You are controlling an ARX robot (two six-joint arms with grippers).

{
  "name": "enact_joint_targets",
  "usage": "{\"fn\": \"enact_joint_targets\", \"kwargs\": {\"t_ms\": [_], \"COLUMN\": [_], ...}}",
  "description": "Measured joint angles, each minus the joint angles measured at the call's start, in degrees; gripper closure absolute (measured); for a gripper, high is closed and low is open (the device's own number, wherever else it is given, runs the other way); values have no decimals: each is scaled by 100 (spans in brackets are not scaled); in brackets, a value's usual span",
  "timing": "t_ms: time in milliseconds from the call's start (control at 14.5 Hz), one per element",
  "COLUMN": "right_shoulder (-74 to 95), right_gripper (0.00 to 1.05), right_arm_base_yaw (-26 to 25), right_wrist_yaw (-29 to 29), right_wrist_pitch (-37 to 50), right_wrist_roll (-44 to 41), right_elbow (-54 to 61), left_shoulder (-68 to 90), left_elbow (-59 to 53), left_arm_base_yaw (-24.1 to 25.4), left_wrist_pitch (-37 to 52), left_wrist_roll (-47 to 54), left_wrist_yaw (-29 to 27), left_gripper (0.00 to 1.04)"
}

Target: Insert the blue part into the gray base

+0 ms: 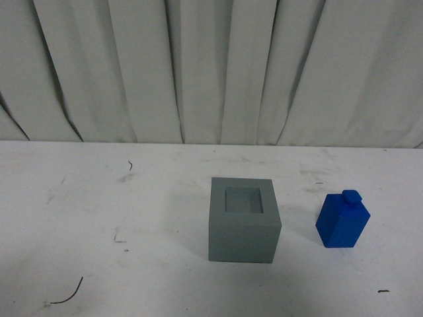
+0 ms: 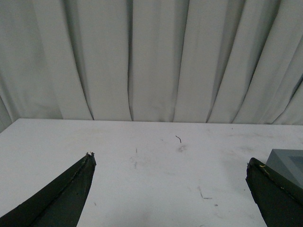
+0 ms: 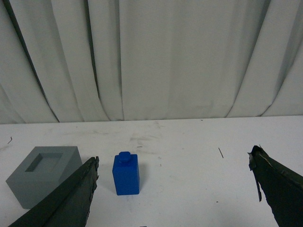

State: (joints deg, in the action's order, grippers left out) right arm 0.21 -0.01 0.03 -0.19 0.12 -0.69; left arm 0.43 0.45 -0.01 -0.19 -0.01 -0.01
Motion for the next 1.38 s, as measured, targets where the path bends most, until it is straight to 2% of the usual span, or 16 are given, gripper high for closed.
{"fn": "enact_joint_targets", "kwargs": {"t_ms": [1376], "right_shoulder": [-2], "right_gripper": [6], "right_arm_base_yaw": [0], "right_wrist_yaw": [0], "right_wrist_pitch": [0], "right_wrist_roll": [0], "right_elbow": [0], "left_shoulder": [0], "left_elbow": [0], "left_arm_base_yaw": [0], "left_wrist_pitch": [0], "left_wrist_roll": [0], "left_wrist_yaw": [0], "left_gripper": [7]}}
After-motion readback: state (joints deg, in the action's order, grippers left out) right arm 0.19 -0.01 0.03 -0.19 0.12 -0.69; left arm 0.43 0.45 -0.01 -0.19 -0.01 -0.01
